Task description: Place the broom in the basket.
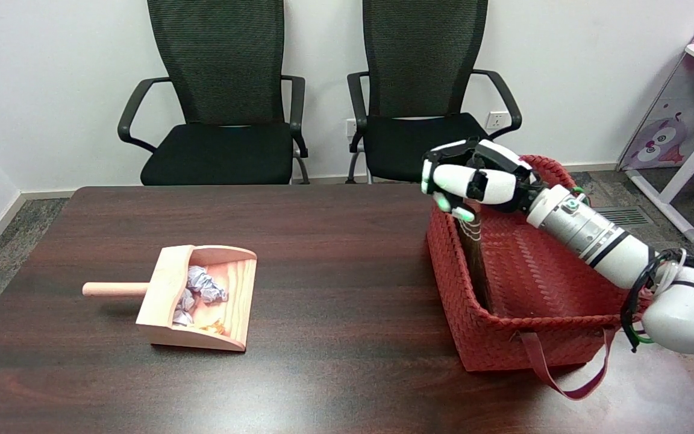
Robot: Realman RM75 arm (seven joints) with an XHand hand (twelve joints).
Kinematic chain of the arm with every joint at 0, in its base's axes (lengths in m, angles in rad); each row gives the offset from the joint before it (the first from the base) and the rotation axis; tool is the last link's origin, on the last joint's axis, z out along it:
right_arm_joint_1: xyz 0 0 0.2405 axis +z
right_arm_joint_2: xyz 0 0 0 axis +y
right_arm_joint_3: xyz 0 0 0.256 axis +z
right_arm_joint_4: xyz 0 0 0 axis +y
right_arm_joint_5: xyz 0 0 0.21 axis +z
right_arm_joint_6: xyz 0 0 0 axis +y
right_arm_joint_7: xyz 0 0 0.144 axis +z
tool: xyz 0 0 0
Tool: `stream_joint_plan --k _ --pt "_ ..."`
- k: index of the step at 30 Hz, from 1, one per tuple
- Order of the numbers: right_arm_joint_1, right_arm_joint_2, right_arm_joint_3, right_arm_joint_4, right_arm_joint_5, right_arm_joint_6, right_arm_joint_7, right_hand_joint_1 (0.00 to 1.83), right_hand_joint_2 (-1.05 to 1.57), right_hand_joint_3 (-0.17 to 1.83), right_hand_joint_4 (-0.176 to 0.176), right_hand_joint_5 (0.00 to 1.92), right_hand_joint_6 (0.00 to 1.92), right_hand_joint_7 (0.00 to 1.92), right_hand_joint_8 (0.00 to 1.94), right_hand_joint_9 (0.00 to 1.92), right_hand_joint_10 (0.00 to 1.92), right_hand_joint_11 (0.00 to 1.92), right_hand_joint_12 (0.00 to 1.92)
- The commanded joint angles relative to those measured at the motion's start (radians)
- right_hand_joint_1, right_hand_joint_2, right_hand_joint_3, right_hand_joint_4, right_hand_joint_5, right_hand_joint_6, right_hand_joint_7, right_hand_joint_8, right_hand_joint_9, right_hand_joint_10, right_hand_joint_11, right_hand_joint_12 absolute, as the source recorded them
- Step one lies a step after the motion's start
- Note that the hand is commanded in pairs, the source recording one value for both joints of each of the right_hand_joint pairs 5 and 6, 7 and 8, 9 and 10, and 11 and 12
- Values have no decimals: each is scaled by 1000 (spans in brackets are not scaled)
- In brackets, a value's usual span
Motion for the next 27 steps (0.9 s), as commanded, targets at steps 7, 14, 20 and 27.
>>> stream_joint_plan --k 7,14,20,27 --pt "4 -1 45 -44 -1 12 -27 879 397 1165 -176 662 662 662 662 627 627 1173 1173" --pt "4 -1 81 -51 4 28 -27 870 389 1140 -176 482 482 482 482 420 420 914 914" --pt "3 -1 128 -37 45 75 -42 864 381 1118 -176 393 393 393 393 240 240 405 405" --pt "3 -1 151 -27 210 174 -191 859 397 1075 -176 347 347 347 347 278 278 414 414"
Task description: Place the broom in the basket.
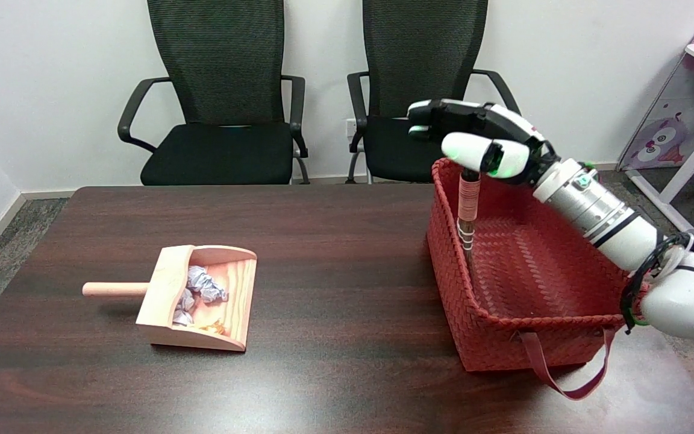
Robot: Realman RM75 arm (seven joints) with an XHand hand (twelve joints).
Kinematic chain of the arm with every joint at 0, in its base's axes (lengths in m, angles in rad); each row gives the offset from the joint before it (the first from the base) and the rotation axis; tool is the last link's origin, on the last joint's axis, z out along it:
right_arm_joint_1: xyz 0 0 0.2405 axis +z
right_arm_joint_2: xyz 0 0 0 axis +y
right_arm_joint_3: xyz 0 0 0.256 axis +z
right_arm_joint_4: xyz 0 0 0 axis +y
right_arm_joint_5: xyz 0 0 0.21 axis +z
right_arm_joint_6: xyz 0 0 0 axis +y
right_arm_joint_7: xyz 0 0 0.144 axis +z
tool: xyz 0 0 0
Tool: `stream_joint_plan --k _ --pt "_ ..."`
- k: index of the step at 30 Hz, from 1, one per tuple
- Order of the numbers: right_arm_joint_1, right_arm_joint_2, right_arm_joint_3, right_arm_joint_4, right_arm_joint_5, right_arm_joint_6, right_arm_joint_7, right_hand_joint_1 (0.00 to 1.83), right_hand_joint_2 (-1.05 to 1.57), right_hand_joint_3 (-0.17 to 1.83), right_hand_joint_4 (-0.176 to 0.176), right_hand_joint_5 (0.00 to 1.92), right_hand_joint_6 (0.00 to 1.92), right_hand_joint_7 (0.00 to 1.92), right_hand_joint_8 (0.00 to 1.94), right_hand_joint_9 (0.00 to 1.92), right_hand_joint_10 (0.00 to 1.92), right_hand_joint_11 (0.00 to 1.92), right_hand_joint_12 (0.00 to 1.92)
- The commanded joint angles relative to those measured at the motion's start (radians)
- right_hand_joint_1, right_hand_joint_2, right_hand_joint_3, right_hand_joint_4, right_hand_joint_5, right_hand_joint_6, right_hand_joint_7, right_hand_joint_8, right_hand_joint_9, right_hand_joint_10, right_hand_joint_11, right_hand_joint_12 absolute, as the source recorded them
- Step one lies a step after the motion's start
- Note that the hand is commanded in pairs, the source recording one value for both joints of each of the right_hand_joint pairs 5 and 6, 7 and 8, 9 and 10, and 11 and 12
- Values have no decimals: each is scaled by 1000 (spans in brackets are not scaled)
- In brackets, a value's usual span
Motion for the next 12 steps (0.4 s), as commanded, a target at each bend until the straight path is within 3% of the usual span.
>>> stream_joint_plan --k 1,3,8,12 --pt "0 0 79 13 224 161 -190 860 409 1053 -176 342 342 342 342 335 335 450 450" --pt "0 0 83 13 264 186 -217 874 483 974 -176 372 372 372 372 520 520 584 584" --pt "0 0 85 13 315 245 -239 922 658 844 -176 711 711 711 711 832 832 878 878" --pt "0 0 89 -2 322 252 -233 958 702 827 -176 761 761 761 761 906 906 996 996"
